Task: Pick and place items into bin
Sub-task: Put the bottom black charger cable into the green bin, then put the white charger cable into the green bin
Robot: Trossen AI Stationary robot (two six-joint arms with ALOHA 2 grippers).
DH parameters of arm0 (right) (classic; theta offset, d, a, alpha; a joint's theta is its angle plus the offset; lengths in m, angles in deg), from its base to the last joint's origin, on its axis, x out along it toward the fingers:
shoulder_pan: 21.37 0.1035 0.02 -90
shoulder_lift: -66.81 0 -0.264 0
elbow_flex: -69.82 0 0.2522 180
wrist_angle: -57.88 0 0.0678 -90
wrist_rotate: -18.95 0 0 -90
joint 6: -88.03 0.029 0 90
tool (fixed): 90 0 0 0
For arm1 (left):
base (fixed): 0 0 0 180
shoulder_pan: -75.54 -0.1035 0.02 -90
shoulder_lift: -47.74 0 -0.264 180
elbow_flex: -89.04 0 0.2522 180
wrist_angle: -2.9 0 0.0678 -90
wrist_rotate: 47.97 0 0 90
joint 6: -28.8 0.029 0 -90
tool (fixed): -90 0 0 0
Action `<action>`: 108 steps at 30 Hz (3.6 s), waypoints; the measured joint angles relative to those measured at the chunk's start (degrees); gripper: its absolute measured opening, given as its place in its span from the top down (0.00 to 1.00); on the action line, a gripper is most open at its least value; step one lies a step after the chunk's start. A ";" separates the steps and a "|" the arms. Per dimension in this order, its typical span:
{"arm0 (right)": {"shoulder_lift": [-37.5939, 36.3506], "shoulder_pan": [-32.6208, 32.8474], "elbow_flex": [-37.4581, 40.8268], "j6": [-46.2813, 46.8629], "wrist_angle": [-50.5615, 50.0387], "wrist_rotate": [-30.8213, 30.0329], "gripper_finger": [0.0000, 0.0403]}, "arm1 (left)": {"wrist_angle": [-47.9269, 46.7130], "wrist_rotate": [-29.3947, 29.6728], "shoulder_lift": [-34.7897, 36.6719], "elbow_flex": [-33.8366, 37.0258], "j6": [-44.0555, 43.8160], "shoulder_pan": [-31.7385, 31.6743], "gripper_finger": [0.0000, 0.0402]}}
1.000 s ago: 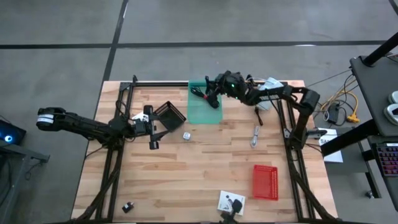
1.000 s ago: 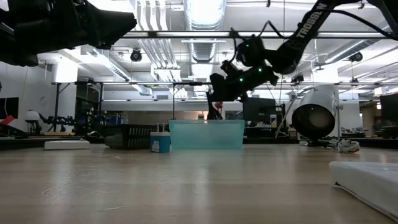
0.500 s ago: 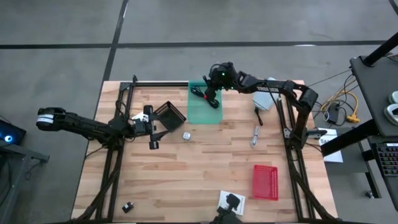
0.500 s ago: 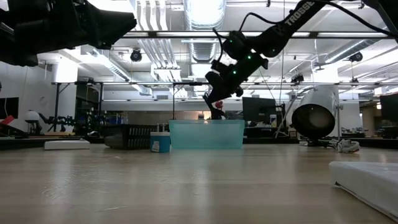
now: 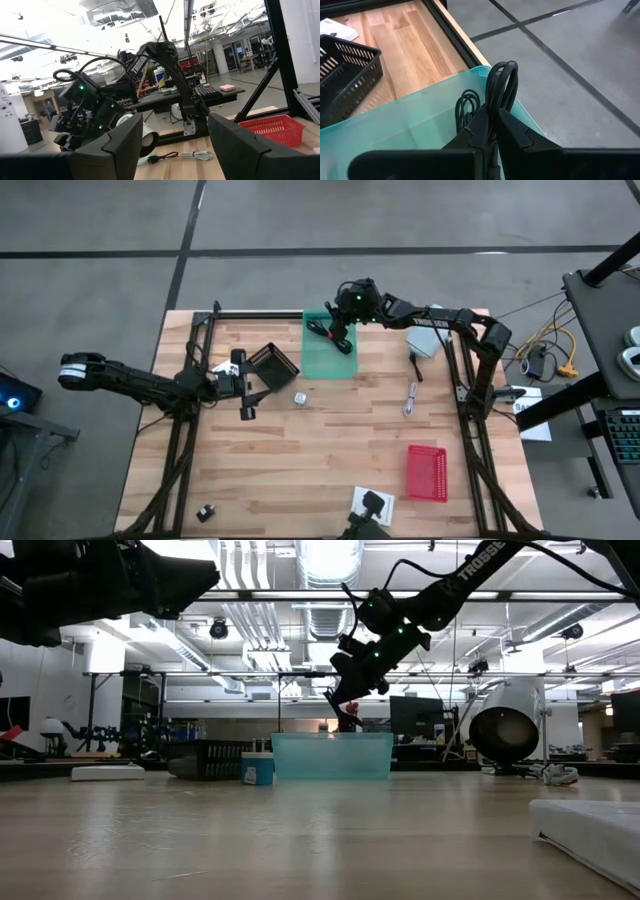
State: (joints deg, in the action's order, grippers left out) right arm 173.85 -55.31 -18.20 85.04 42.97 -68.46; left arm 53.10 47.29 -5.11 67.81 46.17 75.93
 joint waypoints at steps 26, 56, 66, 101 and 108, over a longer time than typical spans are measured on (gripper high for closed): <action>-12.97 1.11 -0.04 2.85 -23.22 0.43 0.63 | 0.00 -0.02 0.06 0.04 -0.04 0.00 0.48; -18.45 12.55 12.52 36.79 -68.80 -0.83 0.79 | 0.00 0.00 0.10 0.09 -0.04 -0.01 0.48; -18.95 16.24 22.19 41.69 -60.02 -3.02 0.75 | 0.02 -0.02 0.12 0.04 0.00 0.01 0.48; -20.55 16.58 32.23 48.47 -51.74 -5.16 0.61 | 0.00 -0.01 0.03 0.13 0.04 -0.01 0.48; -20.76 16.58 34.66 46.40 -48.25 -4.14 0.68 | 0.00 -0.02 0.08 0.11 0.04 -0.01 0.48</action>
State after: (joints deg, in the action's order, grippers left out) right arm 153.09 -38.73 16.46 131.44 -5.28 -72.60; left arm 53.11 47.27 -5.03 67.92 46.21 75.92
